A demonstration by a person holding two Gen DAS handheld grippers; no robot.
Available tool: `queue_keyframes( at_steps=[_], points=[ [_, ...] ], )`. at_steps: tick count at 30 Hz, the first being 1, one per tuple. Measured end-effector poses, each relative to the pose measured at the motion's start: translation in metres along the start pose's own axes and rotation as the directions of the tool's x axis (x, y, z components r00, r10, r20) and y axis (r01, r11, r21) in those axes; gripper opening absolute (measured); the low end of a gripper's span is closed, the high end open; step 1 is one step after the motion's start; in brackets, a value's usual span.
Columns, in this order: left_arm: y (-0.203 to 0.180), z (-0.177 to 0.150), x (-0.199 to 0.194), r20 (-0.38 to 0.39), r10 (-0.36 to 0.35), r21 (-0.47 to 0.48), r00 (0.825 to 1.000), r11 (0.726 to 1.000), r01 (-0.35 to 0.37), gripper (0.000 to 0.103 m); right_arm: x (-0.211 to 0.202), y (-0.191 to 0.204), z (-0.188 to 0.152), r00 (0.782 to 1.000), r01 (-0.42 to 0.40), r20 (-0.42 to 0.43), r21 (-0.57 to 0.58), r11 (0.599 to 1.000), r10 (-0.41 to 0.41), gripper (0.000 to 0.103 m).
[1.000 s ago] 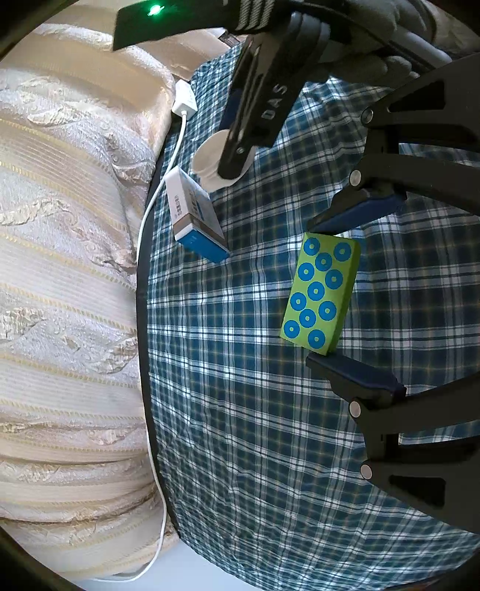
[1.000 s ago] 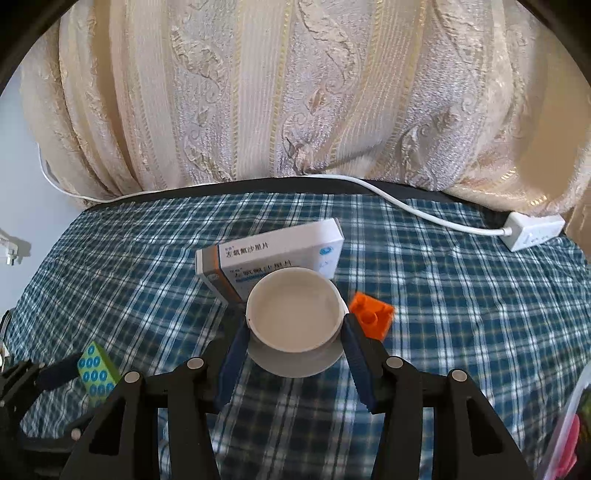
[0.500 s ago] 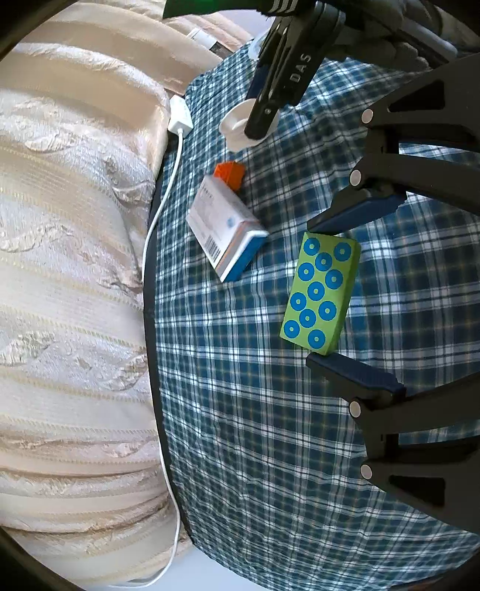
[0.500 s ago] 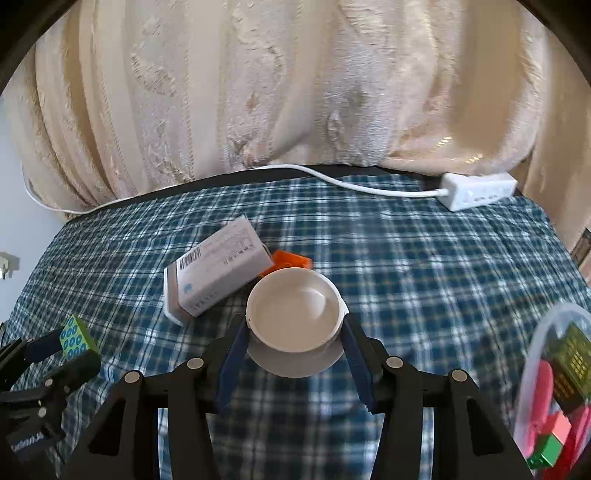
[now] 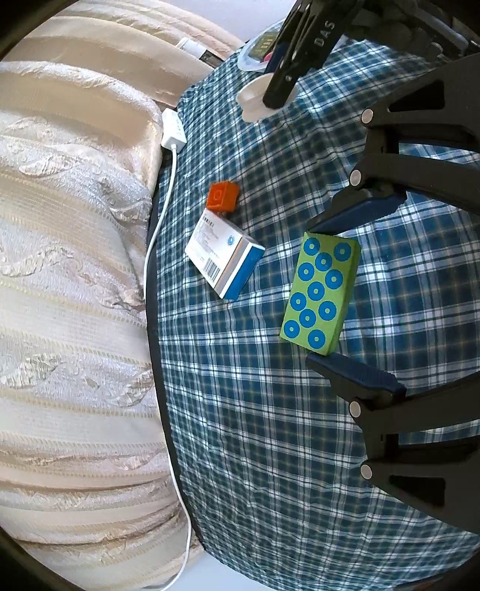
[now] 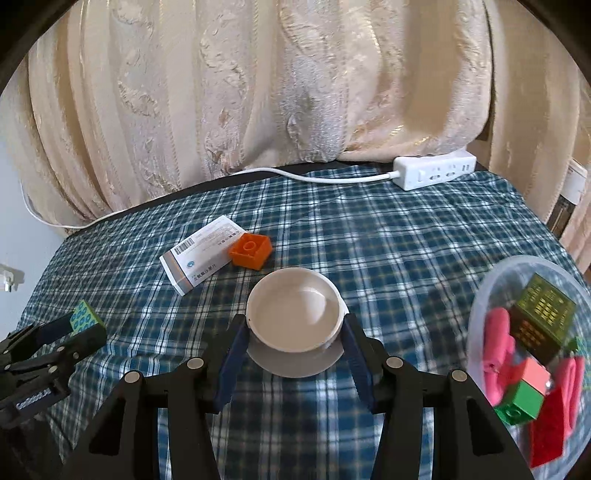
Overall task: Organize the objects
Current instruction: 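Lift and carry the white cup with the right gripper toward the bowl, then lower the cup into the bowl with the right gripper while the left lowers the dotted brick there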
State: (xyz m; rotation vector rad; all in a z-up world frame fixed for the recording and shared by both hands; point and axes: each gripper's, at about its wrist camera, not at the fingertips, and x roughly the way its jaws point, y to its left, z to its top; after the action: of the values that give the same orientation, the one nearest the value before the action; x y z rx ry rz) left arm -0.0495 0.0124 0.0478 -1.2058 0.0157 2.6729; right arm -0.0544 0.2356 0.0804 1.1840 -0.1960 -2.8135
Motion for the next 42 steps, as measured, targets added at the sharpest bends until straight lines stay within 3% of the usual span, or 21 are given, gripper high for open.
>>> queue_keyframes(
  at_steps=[25, 42],
  points=[
    [-0.064, -0.005, 0.002, -0.027, -0.048, 0.104, 0.998, 0.993, 0.05, 0.066, -0.059, -0.075, -0.021, 0.995, 0.039, 0.087, 0.133, 0.99, -0.051, 0.054],
    [-0.131, -0.007, -0.003, -0.049, -0.098, 0.198, 0.994, 0.975, 0.106, 0.066, -0.103, -0.173, -0.048, 0.974, 0.152, 0.116, 0.308, 0.939, -0.195, 0.054]
  ],
)
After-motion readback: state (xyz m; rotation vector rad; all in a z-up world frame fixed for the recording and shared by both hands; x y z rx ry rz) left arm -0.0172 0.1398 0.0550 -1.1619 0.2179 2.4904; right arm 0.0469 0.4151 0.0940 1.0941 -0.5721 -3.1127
